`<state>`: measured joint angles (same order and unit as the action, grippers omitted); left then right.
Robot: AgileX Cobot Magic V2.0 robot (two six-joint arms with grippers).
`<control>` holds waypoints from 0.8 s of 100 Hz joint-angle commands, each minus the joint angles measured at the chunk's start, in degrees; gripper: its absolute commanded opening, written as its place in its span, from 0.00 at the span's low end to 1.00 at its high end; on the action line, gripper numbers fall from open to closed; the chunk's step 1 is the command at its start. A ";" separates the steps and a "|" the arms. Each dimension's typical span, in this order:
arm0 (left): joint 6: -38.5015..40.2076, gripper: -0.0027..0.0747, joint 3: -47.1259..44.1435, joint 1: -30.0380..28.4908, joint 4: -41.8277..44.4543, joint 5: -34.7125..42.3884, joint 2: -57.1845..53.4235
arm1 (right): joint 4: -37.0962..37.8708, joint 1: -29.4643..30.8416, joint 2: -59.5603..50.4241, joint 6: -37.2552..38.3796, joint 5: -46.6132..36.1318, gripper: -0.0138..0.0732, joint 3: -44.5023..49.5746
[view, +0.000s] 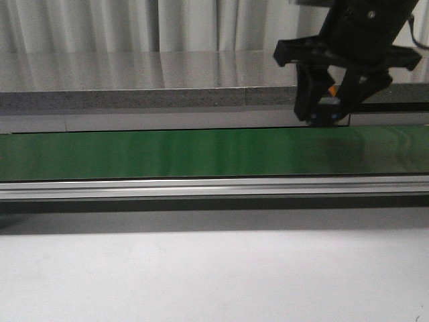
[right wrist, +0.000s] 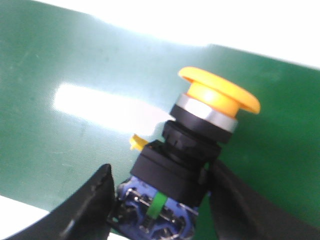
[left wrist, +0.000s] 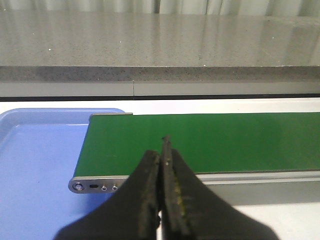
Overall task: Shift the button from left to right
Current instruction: 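Lift the button off the belt with the right gripper toward the green tray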
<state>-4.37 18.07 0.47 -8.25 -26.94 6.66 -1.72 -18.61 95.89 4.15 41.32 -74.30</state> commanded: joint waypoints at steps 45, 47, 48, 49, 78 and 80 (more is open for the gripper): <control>0.02 0.01 1.49 0.39 -0.42 4.01 0.63 | 8.25 23.42 -8.39 -6.19 0.82 0.35 -2.06; 0.02 0.01 1.49 0.39 -0.42 4.01 0.63 | 8.25 24.57 -8.31 -6.55 0.65 0.35 -2.06; 0.02 0.01 1.49 0.39 -0.42 4.01 0.63 | 8.25 25.34 -8.32 -6.61 0.59 0.35 -2.06; 0.02 0.01 1.49 0.39 -0.42 4.01 0.63 | 8.25 25.72 -8.25 -6.79 0.40 0.35 -2.06; 0.02 0.01 1.49 0.39 -0.42 4.01 0.63 | 7.44 37.66 -3.28 -8.40 -3.04 0.35 -2.06; 0.02 0.01 1.49 0.39 -0.42 4.01 0.63 | 7.17 37.97 -2.66 -8.40 -3.04 0.35 -2.06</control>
<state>-4.37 18.07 0.47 -8.25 -26.94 6.66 5.61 17.35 93.44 -3.43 41.49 -74.52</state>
